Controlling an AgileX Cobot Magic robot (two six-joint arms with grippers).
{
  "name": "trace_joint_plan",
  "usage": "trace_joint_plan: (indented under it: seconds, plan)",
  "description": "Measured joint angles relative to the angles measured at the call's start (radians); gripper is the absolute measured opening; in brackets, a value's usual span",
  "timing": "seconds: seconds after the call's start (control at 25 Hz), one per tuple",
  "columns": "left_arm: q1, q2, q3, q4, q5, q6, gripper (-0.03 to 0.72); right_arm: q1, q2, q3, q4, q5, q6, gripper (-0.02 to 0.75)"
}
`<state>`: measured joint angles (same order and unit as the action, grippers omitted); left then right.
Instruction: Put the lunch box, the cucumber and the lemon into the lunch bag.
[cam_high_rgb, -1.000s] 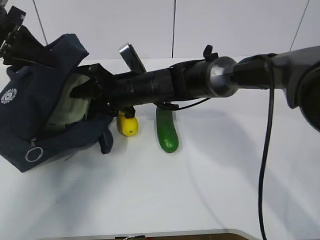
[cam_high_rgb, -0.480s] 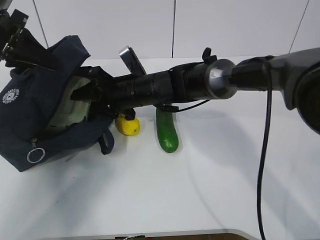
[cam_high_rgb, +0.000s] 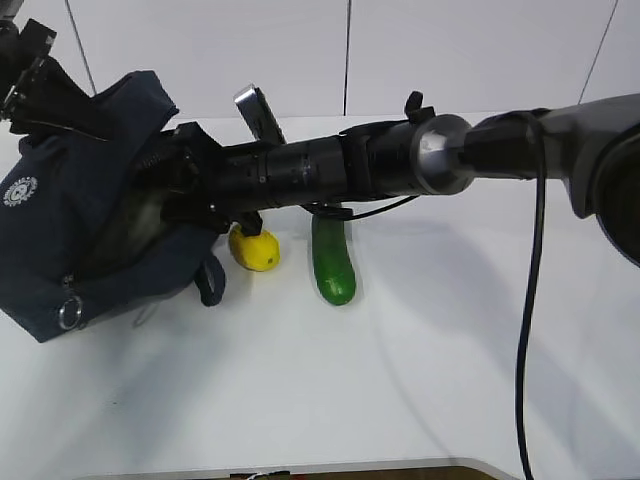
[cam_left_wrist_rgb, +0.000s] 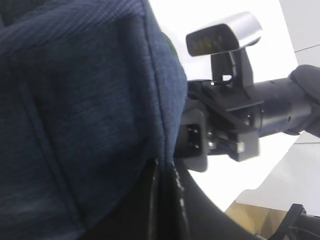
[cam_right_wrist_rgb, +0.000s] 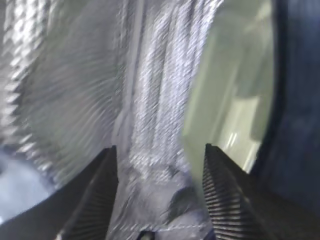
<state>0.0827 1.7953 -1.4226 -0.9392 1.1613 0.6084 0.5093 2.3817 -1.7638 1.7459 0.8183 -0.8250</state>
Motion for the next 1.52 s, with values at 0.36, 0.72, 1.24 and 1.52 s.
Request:
trace_joint_plan:
  seconds: [0.36, 0.72, 1.24, 1.52]
  plan:
    - [0.0, 0.0, 0.0, 0.0, 0.0, 0.0, -0.013, -0.006, 0.0, -0.002, -0.002, 0.096, 0.0, 0.44]
    - [0.0, 0.002, 0.0, 0.0, 0.011, 0.0, -0.013, -0.059, -0.002, -0.002, -0.057, 0.223, -0.012, 0.44]
    - [0.0, 0.002, 0.0, 0.0, 0.031, 0.001, -0.013, -0.058, -0.139, -0.002, -0.459, 0.202, 0.113, 0.44]
    - [0.0, 0.002, 0.0, 0.0, 0.035, 0.001, -0.013, -0.058, -0.25, -0.004, -0.824, 0.172, 0.302, 0.44]
